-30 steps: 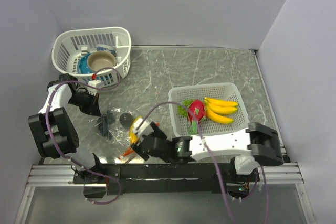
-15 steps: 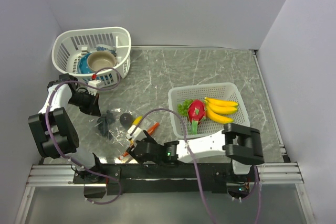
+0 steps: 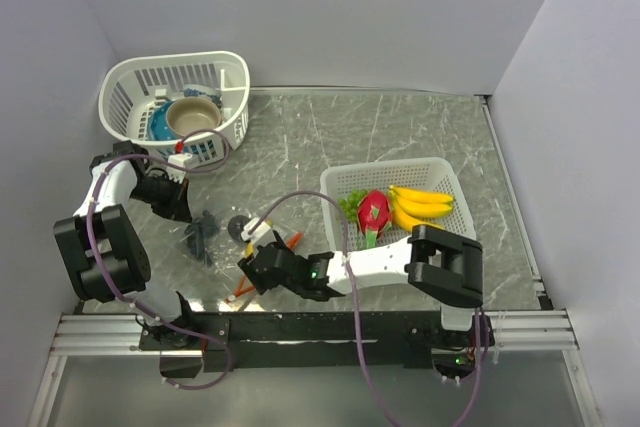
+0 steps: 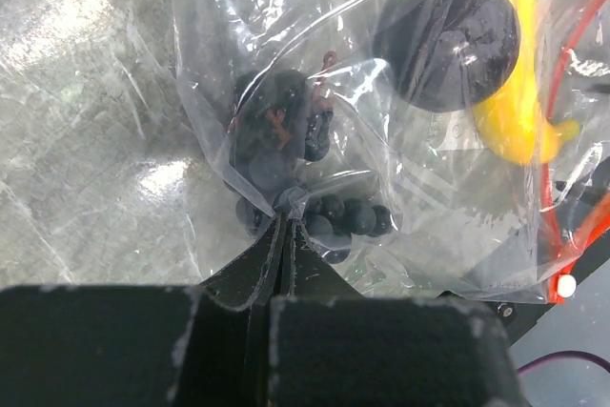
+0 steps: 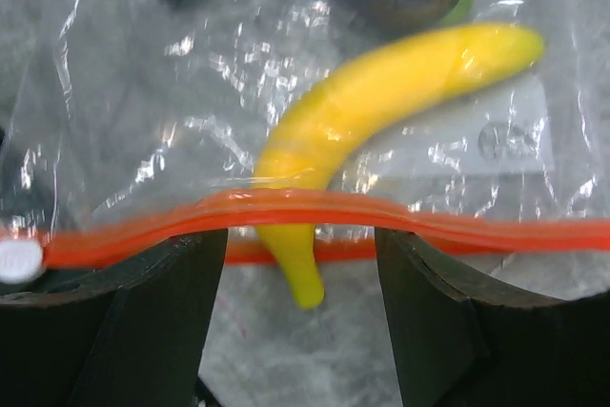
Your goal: Open the zip-top bag and remove the fake food
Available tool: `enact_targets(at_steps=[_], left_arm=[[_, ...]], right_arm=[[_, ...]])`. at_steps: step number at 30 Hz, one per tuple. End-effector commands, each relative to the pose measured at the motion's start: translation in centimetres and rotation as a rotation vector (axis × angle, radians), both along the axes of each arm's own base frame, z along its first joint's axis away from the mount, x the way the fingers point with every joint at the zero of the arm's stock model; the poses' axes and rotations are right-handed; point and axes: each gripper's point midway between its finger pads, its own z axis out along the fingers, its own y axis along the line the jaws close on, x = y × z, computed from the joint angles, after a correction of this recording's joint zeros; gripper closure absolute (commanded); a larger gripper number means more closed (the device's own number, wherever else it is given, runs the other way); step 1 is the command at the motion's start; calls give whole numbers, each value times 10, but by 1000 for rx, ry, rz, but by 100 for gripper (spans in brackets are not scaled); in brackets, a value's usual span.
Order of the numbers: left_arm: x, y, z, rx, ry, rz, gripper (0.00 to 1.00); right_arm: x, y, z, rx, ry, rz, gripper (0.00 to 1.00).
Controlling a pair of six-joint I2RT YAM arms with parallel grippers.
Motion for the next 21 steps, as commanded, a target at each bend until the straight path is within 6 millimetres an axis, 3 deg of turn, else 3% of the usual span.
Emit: enact_targets(at_steps=[1,8,13,16,17,20,21], left_arm=[[-2,1,6,13,-30,-20,99],[-3,3,6,9,-25,-17,99],[-3,5,8,12,-31,-19,99],[-3,4,9,9,-31,-24,99],[-3,4,8,7,-26,-21,99],[-3,4,9,10,-31,-21,99],[-1,5,10,10,-32,-18,99]], right_arm=[[9,31,14,112,26,-18,30],[4,46,-1,104,73,-6,29],[3,41,-18,58,92,-27,36],[2,33,-21,40,99,-36,55],[0,30,-21,36,93,-30,67],[0,15,-9,31,71,-53,90],[-1,8,-6,15,69,-54,92]])
